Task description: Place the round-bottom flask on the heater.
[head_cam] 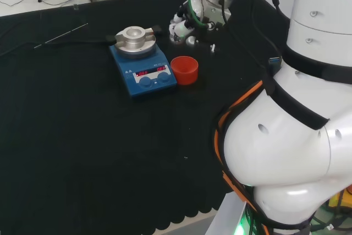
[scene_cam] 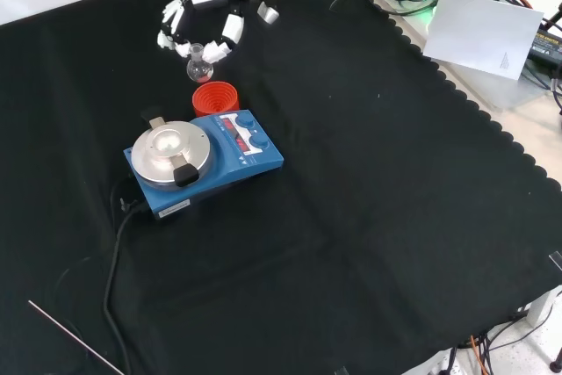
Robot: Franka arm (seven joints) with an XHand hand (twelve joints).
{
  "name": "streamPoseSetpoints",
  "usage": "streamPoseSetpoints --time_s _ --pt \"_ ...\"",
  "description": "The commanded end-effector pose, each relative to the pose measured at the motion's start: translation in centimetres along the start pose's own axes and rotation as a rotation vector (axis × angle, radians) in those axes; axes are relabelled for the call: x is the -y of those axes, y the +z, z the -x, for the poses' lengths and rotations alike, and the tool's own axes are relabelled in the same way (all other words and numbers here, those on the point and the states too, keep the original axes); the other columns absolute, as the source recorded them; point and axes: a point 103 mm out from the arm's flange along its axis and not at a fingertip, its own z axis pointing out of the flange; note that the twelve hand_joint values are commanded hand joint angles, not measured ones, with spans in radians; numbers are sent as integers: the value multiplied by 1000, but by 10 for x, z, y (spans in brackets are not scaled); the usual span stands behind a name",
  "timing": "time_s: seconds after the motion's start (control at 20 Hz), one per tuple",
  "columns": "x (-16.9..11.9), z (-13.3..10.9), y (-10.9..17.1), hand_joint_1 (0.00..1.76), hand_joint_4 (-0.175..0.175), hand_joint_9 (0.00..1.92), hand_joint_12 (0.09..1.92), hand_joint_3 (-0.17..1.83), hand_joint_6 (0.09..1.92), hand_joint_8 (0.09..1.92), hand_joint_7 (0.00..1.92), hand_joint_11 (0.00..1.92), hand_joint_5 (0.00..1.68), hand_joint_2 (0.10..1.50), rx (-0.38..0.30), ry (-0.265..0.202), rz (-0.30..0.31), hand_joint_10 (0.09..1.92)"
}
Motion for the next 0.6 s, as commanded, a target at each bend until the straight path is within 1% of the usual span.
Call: streamPoseSetpoints --time_s 0.05,0.3,0.6 --pt "-4 -28 -7 1091 164 677 1288 791 1012 581 512 346 1114 665 -10 -31 3 559" --pt "-13 -45 -6 1091 164 677 1288 793 1011 582 512 347 1114 664 -8 -45 -3 559" --pt "-29 -76 1 1091 165 678 1287 795 1011 582 513 350 1115 662 -17 -77 -10 559"
